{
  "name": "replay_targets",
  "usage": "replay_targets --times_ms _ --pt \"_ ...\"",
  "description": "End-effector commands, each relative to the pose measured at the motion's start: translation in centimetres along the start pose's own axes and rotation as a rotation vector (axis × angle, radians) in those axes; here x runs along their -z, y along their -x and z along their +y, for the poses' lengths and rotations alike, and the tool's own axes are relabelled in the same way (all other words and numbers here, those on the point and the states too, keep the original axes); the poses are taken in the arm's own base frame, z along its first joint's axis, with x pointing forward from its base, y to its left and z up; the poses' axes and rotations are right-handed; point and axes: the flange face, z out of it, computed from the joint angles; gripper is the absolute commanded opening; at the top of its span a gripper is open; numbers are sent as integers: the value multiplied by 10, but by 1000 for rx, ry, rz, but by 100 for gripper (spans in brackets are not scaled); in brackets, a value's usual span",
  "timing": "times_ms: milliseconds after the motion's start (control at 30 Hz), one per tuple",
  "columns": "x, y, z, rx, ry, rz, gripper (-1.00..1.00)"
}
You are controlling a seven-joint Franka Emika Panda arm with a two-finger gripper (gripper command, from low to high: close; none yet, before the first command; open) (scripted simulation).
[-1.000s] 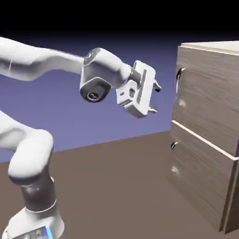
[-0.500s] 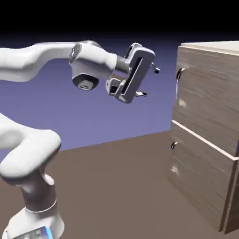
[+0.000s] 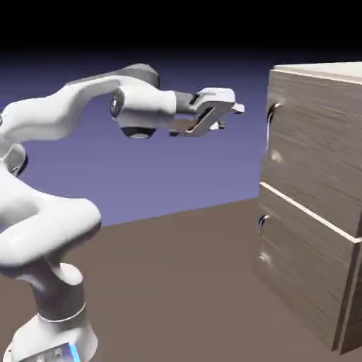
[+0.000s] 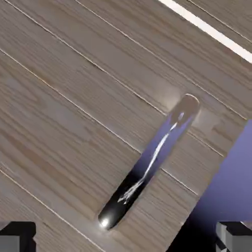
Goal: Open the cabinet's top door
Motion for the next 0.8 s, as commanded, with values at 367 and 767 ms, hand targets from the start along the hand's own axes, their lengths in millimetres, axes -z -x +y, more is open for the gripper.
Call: replay_targets --times_ms 367,767 --pt "-69 -52 -16 -508 85 -120 0" --pt "-88 -45 -31 -500 176 -66 -100"
